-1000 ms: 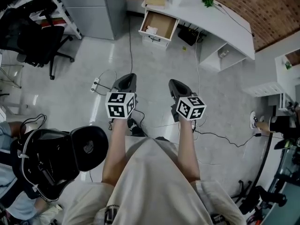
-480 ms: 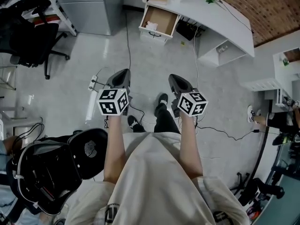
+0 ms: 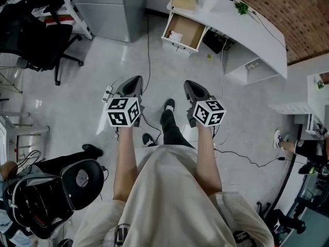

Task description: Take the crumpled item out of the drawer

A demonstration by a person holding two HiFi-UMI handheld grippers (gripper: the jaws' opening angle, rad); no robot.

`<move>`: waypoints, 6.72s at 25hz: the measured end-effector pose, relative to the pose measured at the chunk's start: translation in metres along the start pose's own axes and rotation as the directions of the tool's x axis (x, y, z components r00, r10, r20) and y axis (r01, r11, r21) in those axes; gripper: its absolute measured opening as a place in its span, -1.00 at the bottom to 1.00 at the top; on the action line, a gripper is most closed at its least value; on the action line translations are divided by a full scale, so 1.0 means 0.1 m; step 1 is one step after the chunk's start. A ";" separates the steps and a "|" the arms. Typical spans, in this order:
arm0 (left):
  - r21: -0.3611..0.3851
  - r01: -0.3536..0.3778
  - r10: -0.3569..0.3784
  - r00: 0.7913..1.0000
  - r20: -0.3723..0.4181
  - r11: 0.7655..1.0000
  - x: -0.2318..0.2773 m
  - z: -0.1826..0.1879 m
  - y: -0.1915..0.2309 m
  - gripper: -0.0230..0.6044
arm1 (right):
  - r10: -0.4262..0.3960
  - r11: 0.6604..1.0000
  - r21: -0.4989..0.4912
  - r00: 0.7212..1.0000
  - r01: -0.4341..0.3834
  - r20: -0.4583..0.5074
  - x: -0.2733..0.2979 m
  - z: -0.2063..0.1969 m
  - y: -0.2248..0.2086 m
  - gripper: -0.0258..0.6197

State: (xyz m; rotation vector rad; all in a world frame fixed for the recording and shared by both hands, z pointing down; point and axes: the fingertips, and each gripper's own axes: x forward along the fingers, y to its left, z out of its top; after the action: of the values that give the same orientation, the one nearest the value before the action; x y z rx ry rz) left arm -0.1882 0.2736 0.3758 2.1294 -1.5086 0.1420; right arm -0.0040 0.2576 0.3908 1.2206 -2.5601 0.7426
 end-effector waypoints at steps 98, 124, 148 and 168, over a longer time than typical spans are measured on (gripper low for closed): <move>-0.036 0.163 -0.166 0.932 -0.322 0.986 5.69 -1.24 0.99 -0.88 | -0.037 0.804 -0.475 0.767 -0.357 -0.640 4.85 -1.00 -4.33 -0.84; -0.033 0.206 -0.205 0.920 -0.334 0.978 5.94 -1.34 1.39 -0.88 | 0.027 0.727 -0.467 0.700 -0.503 -0.713 5.56 -1.43 -4.28 -0.56; 0.000 0.214 -0.199 0.910 -0.363 0.977 5.69 -1.42 1.00 -0.88 | -0.028 0.843 -0.447 0.807 -0.297 -0.590 4.86 -0.88 -4.21 -0.82; 0.086 0.230 -0.186 0.917 -0.352 0.969 5.16 -0.96 0.38 -0.88 | -0.126 0.888 -0.453 0.911 -0.073 -0.393 3.66 -0.06 -4.16 -0.82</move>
State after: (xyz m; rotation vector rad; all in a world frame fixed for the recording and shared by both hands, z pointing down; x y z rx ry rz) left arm -0.0103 -0.1286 0.6639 2.2085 -1.0906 0.5146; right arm 0.0850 -0.2036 0.6849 0.8340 -2.1810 0.3056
